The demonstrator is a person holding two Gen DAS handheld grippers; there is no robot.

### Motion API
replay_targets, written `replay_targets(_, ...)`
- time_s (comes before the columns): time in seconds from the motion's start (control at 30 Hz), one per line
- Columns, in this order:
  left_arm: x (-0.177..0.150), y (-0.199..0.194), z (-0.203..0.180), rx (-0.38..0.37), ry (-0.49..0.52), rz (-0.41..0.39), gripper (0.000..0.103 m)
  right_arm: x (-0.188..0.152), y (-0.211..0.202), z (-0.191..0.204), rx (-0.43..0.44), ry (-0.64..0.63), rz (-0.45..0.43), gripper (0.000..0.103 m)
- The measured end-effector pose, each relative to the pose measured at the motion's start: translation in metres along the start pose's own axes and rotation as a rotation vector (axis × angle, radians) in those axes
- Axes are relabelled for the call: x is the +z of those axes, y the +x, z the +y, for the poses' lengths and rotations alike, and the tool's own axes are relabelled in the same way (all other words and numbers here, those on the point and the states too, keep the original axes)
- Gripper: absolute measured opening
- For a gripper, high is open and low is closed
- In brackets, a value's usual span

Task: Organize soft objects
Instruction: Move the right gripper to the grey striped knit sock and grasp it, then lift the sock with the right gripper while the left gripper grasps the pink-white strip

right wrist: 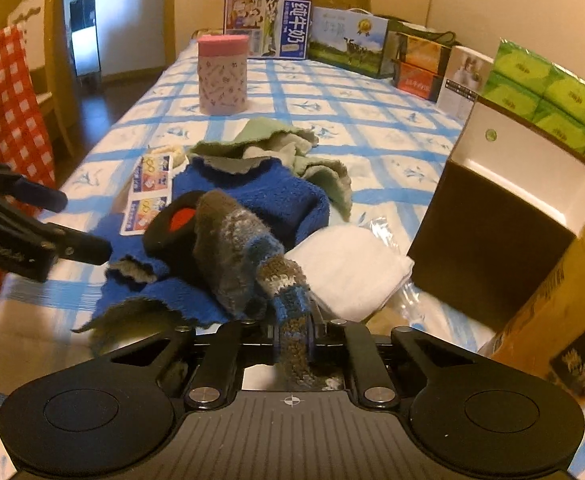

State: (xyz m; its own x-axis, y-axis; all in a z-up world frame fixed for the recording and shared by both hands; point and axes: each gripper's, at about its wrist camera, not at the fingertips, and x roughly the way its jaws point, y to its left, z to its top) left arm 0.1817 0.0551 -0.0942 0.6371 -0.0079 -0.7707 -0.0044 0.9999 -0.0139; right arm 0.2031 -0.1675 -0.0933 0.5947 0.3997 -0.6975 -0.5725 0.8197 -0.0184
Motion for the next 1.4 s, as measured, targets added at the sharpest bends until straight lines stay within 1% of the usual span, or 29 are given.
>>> replay_targets(0.07, -0.001, 0.003, 0.006, 0.014, -0.004, 0.002, 0.079, -0.001, -0.005, -0.002, 0.000, 0.043, -0.006, 0.011)
replay_targets(0.13, -0.001, 0.008, 0.013, 0.033, -0.004, 0.007, 0.070, -0.002, -0.011, -0.004, -0.008, 0.087, -0.016, 0.011)
replay_targets(0.3, 0.004, 0.019, 0.025, 0.082, 0.004, -0.014, 0.065, 0.001, -0.024, -0.012, -0.026, 0.239, -0.049, 0.011)
replay_targets(0.37, 0.007, 0.024, 0.028, 0.098, 0.011, -0.023, 0.062, 0.003, -0.022, -0.014, -0.039, 0.278, -0.035, 0.011)
replay_targets(0.5, 0.012, 0.037, 0.031, 0.122, 0.017, -0.035, 0.046, -0.001, -0.011, -0.021, -0.050, 0.337, 0.005, 0.011)
replay_targets(0.53, 0.012, 0.040, 0.032, 0.127, 0.017, -0.037, 0.041, -0.002, -0.009, -0.022, -0.049, 0.349, 0.012, 0.011)
replay_targets(0.67, 0.014, 0.052, 0.034, 0.143, 0.014, -0.037, 0.036, -0.006, -0.004, -0.027, -0.063, 0.368, 0.024, 0.011)
replay_targets(0.77, 0.014, 0.057, 0.038, 0.133, 0.001, -0.036, 0.026, -0.007, -0.002, -0.031, -0.064, 0.381, 0.034, 0.011)
replay_targets(0.8, 0.014, 0.058, 0.039, 0.127, -0.006, -0.037, 0.020, -0.007, -0.001, -0.032, -0.062, 0.383, 0.037, 0.011)
replay_targets(0.83, 0.013, 0.058, 0.040, 0.123, -0.013, -0.038, 0.017, -0.008, -0.001, -0.033, -0.057, 0.385, 0.040, 0.011)
replay_targets(0.93, 0.012, 0.057, 0.041, 0.120, -0.014, -0.052, 0.002, -0.009, 0.000, -0.032, -0.052, 0.380, 0.038, 0.011)
replay_targets(1.0, 0.011, 0.053, 0.041, 0.134, -0.002, -0.072, 0.000, -0.009, 0.000, -0.031, -0.050, 0.374, 0.034, 0.011)
replay_targets(1.17, 0.008, 0.039, 0.043, 0.151, 0.010, -0.098, 0.000, -0.006, -0.008, -0.025, -0.037, 0.346, 0.003, 0.011)
replay_targets(1.4, 0.003, 0.002, 0.042, 0.149, 0.021, -0.142, 0.000, 0.001, -0.028, -0.015, -0.017, 0.341, -0.039, 0.011)
